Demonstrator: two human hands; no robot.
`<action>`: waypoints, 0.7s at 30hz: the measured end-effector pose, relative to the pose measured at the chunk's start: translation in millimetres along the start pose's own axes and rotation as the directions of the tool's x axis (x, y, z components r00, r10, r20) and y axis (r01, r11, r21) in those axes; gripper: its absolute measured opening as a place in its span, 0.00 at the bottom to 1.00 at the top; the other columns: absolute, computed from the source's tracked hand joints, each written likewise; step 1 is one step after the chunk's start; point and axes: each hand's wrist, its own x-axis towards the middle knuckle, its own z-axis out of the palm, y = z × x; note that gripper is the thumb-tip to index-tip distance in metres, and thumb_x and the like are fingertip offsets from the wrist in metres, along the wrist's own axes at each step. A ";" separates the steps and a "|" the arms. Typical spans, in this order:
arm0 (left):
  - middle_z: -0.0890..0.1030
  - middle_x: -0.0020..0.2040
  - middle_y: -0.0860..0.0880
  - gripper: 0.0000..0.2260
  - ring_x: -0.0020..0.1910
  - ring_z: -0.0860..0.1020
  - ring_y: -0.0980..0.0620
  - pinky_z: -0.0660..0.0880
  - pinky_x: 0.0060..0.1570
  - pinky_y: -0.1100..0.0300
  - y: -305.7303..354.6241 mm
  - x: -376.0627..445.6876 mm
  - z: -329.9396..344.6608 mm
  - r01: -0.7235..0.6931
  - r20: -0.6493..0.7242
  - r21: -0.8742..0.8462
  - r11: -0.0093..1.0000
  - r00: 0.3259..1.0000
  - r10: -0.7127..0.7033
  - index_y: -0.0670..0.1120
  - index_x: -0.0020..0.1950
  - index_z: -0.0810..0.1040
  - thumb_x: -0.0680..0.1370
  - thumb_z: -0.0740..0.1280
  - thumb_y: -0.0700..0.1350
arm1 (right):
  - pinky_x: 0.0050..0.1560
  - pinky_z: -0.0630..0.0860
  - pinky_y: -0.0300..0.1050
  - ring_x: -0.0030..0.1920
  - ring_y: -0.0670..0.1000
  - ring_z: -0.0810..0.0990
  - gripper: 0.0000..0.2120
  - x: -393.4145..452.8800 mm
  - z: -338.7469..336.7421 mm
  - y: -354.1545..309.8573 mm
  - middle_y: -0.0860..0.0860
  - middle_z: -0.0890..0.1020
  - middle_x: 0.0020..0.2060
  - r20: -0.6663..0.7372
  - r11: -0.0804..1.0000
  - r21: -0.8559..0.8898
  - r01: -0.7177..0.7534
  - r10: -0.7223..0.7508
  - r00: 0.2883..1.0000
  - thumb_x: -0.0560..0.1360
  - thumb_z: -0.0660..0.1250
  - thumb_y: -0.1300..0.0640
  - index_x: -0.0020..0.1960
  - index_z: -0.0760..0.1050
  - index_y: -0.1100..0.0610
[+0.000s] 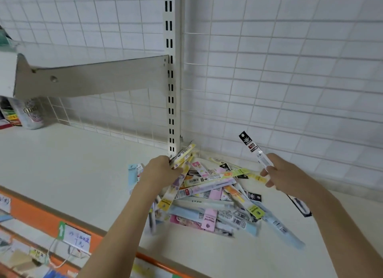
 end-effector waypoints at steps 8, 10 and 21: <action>0.73 0.40 0.47 0.18 0.42 0.76 0.45 0.72 0.39 0.57 19.1 3.7 22.8 0.006 0.008 0.155 0.988 1.000 -0.008 0.43 0.43 0.68 0.74 0.66 0.58 | 0.34 0.67 0.45 0.32 0.51 0.73 0.16 23.2 3.6 10.0 0.50 0.75 0.33 -0.148 0.981 -0.189 -0.046 0.018 0.989 0.77 0.57 0.41 0.40 0.67 0.53; 0.74 0.40 0.47 0.17 0.43 0.77 0.44 0.73 0.41 0.56 18.5 4.8 24.6 0.011 0.001 0.154 0.988 1.000 -0.011 0.43 0.43 0.68 0.74 0.67 0.57 | 0.34 0.67 0.45 0.32 0.51 0.74 0.20 34.3 9.9 13.2 0.50 0.75 0.32 -0.151 0.975 -0.220 -0.039 0.006 0.988 0.77 0.56 0.38 0.36 0.65 0.52; 0.72 0.34 0.49 0.15 0.38 0.73 0.45 0.68 0.36 0.58 -7.3 9.0 -2.0 0.076 -0.102 0.057 0.995 0.992 -0.070 0.45 0.37 0.68 0.75 0.65 0.54 | 0.37 0.70 0.42 0.42 0.54 0.76 0.06 84.8 29.9 5.3 0.51 0.78 0.41 -0.064 0.926 -0.377 0.015 -0.042 0.997 0.74 0.62 0.50 0.45 0.72 0.52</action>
